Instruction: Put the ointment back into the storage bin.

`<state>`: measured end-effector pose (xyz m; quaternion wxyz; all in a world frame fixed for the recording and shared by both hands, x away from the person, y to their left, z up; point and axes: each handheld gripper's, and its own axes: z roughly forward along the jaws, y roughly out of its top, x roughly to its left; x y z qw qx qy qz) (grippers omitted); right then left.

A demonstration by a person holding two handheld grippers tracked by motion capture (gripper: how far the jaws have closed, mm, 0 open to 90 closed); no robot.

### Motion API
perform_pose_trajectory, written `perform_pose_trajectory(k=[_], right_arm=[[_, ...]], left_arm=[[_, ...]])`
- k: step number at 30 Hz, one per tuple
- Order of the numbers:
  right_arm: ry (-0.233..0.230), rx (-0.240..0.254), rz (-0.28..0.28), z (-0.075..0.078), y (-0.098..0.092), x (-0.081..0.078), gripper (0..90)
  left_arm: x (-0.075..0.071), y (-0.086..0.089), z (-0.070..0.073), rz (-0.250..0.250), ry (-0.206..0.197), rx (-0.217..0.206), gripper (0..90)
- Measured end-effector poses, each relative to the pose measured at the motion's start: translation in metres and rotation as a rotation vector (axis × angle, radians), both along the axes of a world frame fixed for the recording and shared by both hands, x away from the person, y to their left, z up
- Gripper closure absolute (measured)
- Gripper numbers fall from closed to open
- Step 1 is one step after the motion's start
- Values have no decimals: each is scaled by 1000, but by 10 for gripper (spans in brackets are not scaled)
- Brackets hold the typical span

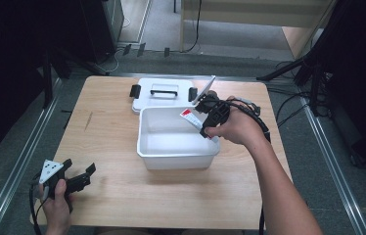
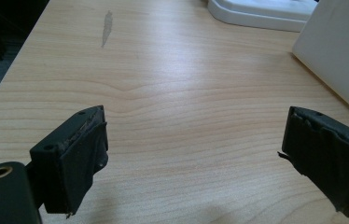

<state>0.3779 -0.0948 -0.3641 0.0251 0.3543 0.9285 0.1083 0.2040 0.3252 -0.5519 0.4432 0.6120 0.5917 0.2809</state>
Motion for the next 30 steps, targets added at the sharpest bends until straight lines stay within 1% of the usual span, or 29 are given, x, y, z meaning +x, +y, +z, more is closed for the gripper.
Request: perform_pose_trajectory(k=[2,3,9,13,17,19,21,26,28,30], right_arm=[[5,-5,21,-2,2,0,726],[4,-7,40,-5,3,0,725],[-6,-6,65,-10,5,0,725],[-3,-12,85,-17,5,1,725],[3,-22,87,-24,5,2,725],[4,-21,94,-26,5,2,725],[15,-25,85,-28,4,2,725],[20,-23,93,-36,4,2,725],[24,-32,104,-40,5,2,725],[28,-35,98,-42,6,2,725]], left_arm=[[0,0,0,0,-1,-1,78],[0,0,0,1,-1,-1,78],[0,0,0,0,-1,-1,78],[0,0,0,1,-2,-1,78],[0,0,0,1,-1,-3,78],[0,0,0,1,-1,-3,78],[0,0,0,-1,1,0,78],[0,0,0,-1,1,1,78],[0,0,0,1,0,0,78],[0,0,0,0,0,0,79]])
